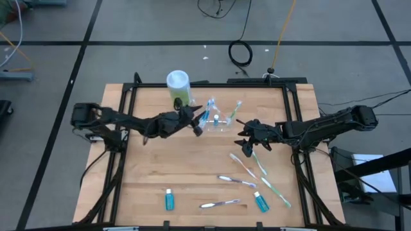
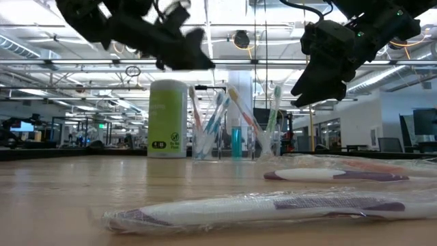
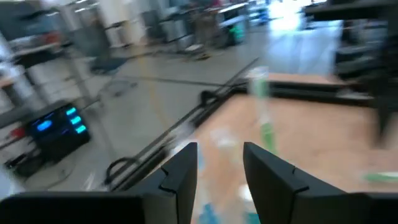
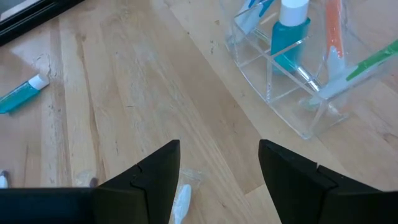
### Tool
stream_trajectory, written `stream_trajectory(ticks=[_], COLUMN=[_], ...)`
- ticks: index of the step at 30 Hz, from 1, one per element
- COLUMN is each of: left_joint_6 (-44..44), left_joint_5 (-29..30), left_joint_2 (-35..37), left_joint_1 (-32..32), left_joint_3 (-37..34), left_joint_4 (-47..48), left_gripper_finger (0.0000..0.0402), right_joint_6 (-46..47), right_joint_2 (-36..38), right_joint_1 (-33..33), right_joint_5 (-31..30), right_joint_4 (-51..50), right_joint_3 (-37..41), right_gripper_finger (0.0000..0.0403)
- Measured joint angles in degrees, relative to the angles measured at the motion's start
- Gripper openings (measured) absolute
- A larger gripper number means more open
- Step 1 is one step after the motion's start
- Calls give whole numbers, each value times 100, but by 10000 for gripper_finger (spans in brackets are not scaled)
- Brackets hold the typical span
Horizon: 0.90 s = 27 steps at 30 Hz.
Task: Pick & Place toothbrushing station
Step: Put the left blue mouthwash into the transparent organizer
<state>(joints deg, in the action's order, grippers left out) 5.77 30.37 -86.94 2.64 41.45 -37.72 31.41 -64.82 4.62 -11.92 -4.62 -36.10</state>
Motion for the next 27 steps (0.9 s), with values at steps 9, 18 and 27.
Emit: stream_trajectory(ticks=[9,18,27], left_joint_6=[-699,-755,-934], left_joint_5=[-2613,-4481,-4387], left_joint_2=[1400,1726,1097], left_joint_1=[-709,-1484,-2145], left_joint_3=[0,0,2], left_joint_4=[2212,3627,3838], left_gripper_finger=[136,136,139], right_joint_6=[-16,-60,-75], right_joint_2=[0,0,0], right_joint_1=[0,0,0], right_joint_5=[0,0,-15], right_joint_4=[0,2,9], right_joint_3=[0,0,0], right_gripper_finger=[210,210,210])
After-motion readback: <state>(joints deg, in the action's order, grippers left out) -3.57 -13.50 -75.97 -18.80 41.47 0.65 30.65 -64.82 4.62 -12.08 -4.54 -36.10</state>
